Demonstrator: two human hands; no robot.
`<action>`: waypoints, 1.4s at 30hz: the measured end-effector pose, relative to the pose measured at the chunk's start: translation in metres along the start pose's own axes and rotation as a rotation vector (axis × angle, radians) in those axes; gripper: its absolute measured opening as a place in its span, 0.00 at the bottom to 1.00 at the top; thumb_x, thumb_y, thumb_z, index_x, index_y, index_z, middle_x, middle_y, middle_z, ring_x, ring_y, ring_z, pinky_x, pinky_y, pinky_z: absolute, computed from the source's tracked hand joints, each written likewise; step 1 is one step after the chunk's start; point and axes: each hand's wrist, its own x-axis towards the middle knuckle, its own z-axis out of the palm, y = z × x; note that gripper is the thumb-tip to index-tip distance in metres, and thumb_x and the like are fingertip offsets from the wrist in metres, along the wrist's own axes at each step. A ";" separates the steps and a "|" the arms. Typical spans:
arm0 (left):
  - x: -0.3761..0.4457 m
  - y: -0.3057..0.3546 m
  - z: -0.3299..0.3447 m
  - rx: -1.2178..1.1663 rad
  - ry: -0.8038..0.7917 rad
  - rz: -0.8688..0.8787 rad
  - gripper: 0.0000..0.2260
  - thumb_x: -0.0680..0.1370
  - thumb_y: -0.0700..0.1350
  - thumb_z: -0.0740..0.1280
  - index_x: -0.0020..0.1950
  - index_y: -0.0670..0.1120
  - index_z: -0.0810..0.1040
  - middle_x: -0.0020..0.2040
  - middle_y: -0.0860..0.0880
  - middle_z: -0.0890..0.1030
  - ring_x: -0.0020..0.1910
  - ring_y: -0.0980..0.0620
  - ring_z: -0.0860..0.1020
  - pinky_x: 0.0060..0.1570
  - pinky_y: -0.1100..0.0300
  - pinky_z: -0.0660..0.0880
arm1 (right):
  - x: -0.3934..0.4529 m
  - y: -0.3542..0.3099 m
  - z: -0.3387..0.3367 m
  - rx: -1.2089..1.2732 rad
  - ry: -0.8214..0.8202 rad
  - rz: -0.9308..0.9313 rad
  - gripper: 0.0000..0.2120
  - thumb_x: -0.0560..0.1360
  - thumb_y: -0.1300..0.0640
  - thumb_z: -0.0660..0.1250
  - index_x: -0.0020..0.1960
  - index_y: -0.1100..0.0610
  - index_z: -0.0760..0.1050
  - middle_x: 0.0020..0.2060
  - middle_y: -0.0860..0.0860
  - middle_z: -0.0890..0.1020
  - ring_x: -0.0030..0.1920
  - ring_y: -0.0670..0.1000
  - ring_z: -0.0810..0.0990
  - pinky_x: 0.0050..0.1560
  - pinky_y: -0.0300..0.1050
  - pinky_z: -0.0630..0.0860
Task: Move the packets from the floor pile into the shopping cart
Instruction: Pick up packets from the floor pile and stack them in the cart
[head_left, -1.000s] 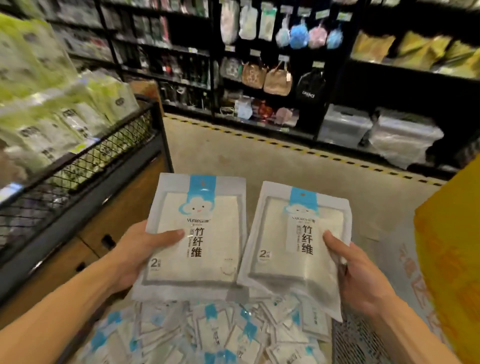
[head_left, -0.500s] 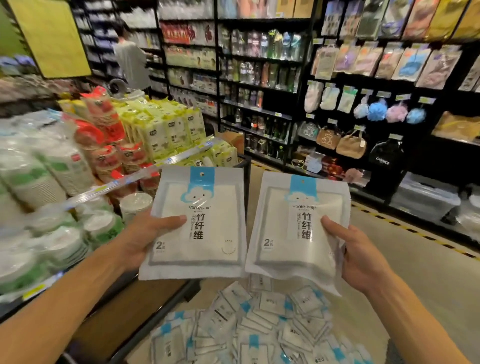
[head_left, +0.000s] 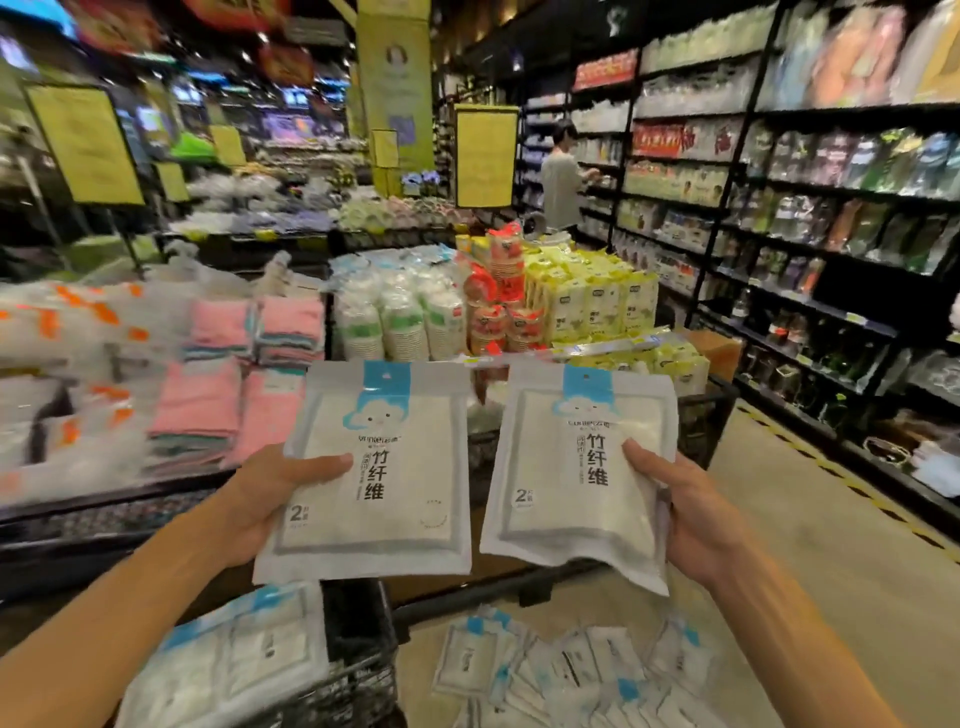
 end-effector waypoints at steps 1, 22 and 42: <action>-0.015 0.001 -0.016 -0.005 0.039 0.011 0.33 0.60 0.41 0.86 0.63 0.39 0.81 0.58 0.34 0.83 0.50 0.34 0.85 0.42 0.40 0.84 | 0.004 0.007 0.015 -0.004 -0.039 0.021 0.20 0.76 0.60 0.67 0.68 0.63 0.77 0.58 0.63 0.85 0.50 0.60 0.88 0.41 0.54 0.86; -0.123 -0.025 -0.341 -0.139 0.503 0.076 0.15 0.74 0.37 0.73 0.60 0.40 0.81 0.52 0.38 0.86 0.45 0.40 0.86 0.35 0.51 0.84 | 0.077 0.212 0.297 -0.207 -0.289 0.328 0.18 0.77 0.60 0.69 0.66 0.64 0.78 0.61 0.64 0.83 0.62 0.65 0.81 0.59 0.67 0.80; 0.033 -0.135 -0.478 -0.174 0.678 -0.237 0.17 0.74 0.39 0.74 0.62 0.41 0.81 0.54 0.40 0.86 0.52 0.37 0.85 0.58 0.35 0.78 | 0.281 0.387 0.321 -0.368 -0.249 0.558 0.19 0.77 0.60 0.69 0.67 0.61 0.78 0.60 0.60 0.85 0.59 0.61 0.85 0.54 0.60 0.84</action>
